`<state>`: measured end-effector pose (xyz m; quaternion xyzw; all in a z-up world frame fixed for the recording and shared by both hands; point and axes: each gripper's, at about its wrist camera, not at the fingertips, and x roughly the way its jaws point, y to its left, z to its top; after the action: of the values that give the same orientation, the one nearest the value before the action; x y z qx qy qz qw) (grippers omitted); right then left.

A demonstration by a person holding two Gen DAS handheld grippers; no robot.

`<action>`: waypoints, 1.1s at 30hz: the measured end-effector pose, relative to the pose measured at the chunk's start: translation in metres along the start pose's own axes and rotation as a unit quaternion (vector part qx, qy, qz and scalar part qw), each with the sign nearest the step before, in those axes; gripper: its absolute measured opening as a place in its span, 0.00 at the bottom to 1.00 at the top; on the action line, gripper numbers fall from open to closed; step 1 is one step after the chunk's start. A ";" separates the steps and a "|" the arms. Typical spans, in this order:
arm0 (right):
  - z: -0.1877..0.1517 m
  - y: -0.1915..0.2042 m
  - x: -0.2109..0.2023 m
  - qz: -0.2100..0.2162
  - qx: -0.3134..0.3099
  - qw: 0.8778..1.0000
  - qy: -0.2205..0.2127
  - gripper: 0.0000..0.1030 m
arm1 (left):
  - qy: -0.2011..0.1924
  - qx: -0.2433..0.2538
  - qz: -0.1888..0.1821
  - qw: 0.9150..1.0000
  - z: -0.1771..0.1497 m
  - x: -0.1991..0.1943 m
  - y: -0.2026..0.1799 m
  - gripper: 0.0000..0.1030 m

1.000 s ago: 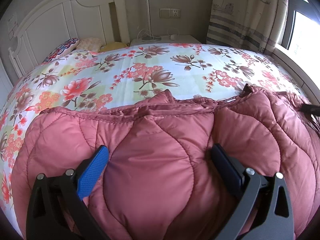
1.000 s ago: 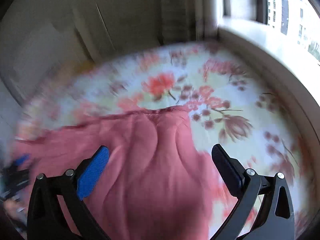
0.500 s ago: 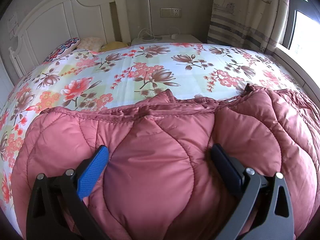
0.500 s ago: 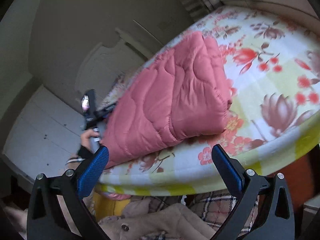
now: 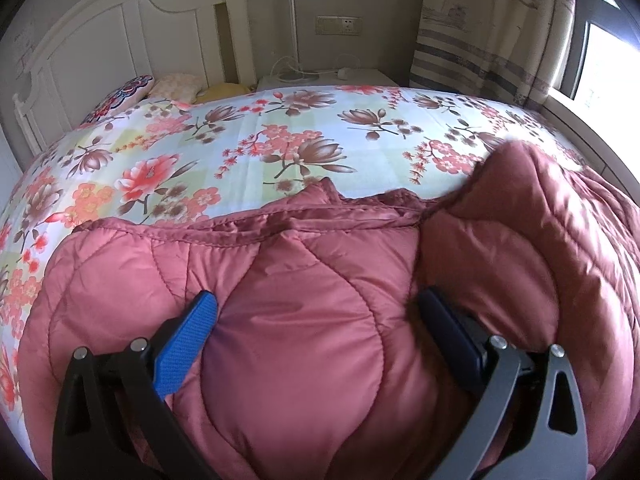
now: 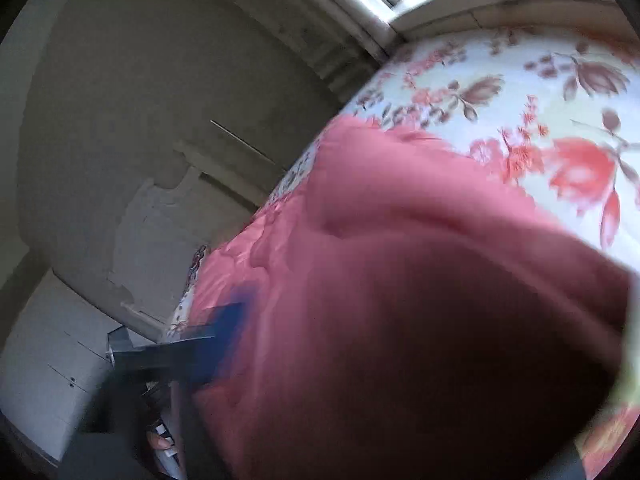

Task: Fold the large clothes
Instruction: 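Grasp the pink coat edge with the right tool and lift it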

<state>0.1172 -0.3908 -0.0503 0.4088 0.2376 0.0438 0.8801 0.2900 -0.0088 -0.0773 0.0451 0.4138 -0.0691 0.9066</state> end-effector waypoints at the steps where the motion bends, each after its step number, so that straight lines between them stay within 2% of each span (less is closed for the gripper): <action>1: 0.000 0.001 -0.006 0.006 -0.005 1.000 -0.005 0.30 | 0.000 -0.005 0.002 1.000 0.000 0.000 0.002 0.98; 3: -0.004 0.003 -0.025 0.009 -0.031 0.999 -0.019 0.29 | 0.002 -0.006 0.006 1.000 0.002 0.000 0.001 0.98; 5: -0.011 0.006 -0.044 -0.005 -0.054 0.998 -0.039 0.29 | -0.002 0.003 0.020 1.000 0.005 -0.002 -0.004 0.98; 6: -0.008 0.007 -0.054 -0.012 -0.061 0.997 -0.049 0.29 | -0.003 0.009 0.036 0.999 0.008 -0.005 -0.008 0.98; 7: -0.007 0.007 -0.063 -0.018 -0.068 0.995 -0.063 0.29 | -0.007 0.014 0.073 0.997 0.012 -0.011 -0.016 0.98; 9: -0.002 0.005 -0.079 -0.024 -0.075 0.994 -0.080 0.29 | -0.034 0.017 0.113 0.993 0.017 -0.030 -0.029 0.98; 10: 0.001 0.008 -0.084 -0.027 -0.080 0.993 -0.086 0.29 | -0.051 0.019 0.112 0.992 0.017 -0.041 -0.040 0.98; 12: 0.002 0.018 -0.090 -0.036 -0.104 0.989 -0.095 0.29 | -0.061 0.040 0.125 0.989 0.016 -0.053 -0.066 0.98; 13: 0.001 0.024 -0.093 -0.039 -0.116 0.988 -0.099 0.29 | -0.060 0.056 0.132 0.988 0.014 -0.053 -0.080 0.98; 16: -0.004 0.051 -0.102 -0.046 -0.163 0.979 -0.110 0.29 | -0.039 0.109 0.116 0.986 -0.008 -0.032 -0.119 0.98; 19: -0.012 0.078 -0.107 -0.062 -0.214 0.967 -0.123 0.29 | -0.065 0.124 0.144 0.980 -0.018 -0.031 -0.130 0.98; 21: -0.016 0.094 -0.109 -0.072 -0.242 0.959 -0.131 0.29 | -0.061 0.121 0.146 0.980 -0.016 -0.037 -0.124 0.98; 22: -0.016 0.095 -0.112 -0.073 -0.247 0.957 -0.133 0.29 | -0.075 0.115 0.146 0.980 -0.019 -0.052 -0.118 0.97; 25: -0.026 0.111 -0.111 -0.083 -0.262 0.951 -0.139 0.29 | -0.119 0.100 0.097 0.983 -0.041 -0.106 -0.106 0.98; 28: -0.046 0.132 -0.109 -0.088 -0.293 0.942 -0.138 0.30 | -0.118 0.127 0.076 0.982 -0.073 -0.124 -0.110 0.98; 30: -0.063 0.154 -0.105 -0.100 -0.337 0.925 -0.142 0.30 | -0.101 0.162 0.042 0.981 -0.092 -0.115 -0.120 0.98; 32: -0.077 0.174 -0.101 -0.110 -0.380 0.906 -0.151 0.30 | -0.127 0.189 0.036 0.973 -0.105 -0.115 -0.124 0.98; 33: -0.086 0.188 -0.099 -0.121 -0.409 0.891 -0.157 0.30 | -0.129 0.195 0.027 0.972 -0.105 -0.119 -0.121 0.97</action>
<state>0.0131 -0.2329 0.0792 -0.0179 0.1048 -0.0350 0.9937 0.1147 -0.1031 -0.0590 0.2230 0.2704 -0.1298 0.9275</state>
